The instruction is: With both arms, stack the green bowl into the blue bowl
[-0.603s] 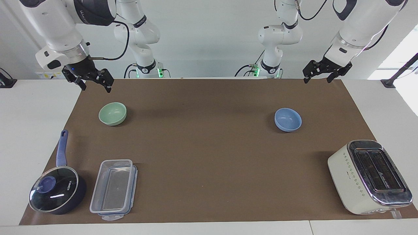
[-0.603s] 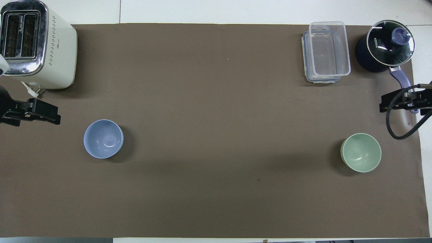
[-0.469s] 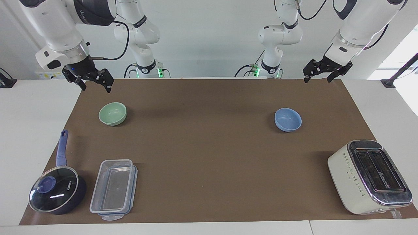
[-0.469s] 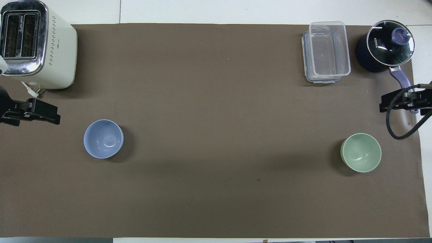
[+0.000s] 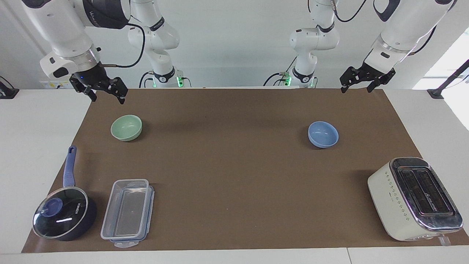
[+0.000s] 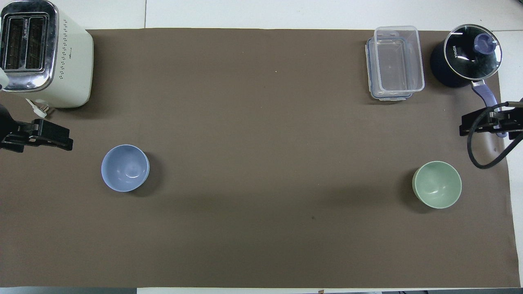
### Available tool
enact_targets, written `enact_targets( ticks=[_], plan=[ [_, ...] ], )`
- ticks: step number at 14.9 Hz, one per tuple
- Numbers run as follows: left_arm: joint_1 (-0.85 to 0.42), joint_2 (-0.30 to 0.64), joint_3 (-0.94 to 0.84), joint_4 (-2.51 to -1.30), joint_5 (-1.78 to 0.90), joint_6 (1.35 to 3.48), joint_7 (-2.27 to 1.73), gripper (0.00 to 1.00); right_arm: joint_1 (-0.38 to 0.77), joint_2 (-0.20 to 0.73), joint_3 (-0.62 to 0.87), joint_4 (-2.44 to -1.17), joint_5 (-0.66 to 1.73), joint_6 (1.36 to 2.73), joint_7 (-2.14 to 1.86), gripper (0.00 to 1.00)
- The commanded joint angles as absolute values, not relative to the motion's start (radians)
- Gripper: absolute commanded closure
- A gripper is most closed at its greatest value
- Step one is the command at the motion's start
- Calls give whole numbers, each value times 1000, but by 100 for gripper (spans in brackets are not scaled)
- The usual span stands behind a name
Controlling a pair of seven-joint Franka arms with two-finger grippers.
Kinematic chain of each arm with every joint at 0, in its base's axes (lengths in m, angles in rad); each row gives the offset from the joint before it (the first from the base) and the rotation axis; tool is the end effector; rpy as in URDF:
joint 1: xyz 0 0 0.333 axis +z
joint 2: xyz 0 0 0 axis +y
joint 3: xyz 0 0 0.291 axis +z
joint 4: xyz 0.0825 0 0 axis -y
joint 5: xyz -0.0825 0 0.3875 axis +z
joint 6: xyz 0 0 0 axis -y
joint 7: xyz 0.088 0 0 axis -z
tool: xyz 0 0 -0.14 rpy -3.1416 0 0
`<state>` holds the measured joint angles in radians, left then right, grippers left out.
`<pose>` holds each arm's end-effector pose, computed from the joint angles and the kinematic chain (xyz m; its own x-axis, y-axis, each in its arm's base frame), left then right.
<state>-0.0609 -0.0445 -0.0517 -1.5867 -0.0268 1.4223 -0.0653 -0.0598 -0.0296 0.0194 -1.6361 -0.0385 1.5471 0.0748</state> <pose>0.5213 -0.0636 0.5714 0.9914 -0.0501 -0.1210 -0.0484 -0.9987 0.0166 0.5429 -0.0273 0.5501 0.9917 -0.1158 -0.0563 -0.1134 -0.9926 0.0434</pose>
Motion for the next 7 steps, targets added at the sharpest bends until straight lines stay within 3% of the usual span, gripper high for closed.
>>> enact_targets(
  ticks=[1,4,7],
  plan=[
    [-61,-119,-41,-1725,-43,1526,-54,0,-74,-44,25,-1652,-18,1559,78,0],
    [-51,-161,-37,-1868,-43,1640,-52,0,-100,-61,21,-1702,-20,1604,37,0],
    [-14,-169,-37,-2033,-43,1771,11,0,-174,-119,15,-1842,-20,1695,-78,0]
  ],
)
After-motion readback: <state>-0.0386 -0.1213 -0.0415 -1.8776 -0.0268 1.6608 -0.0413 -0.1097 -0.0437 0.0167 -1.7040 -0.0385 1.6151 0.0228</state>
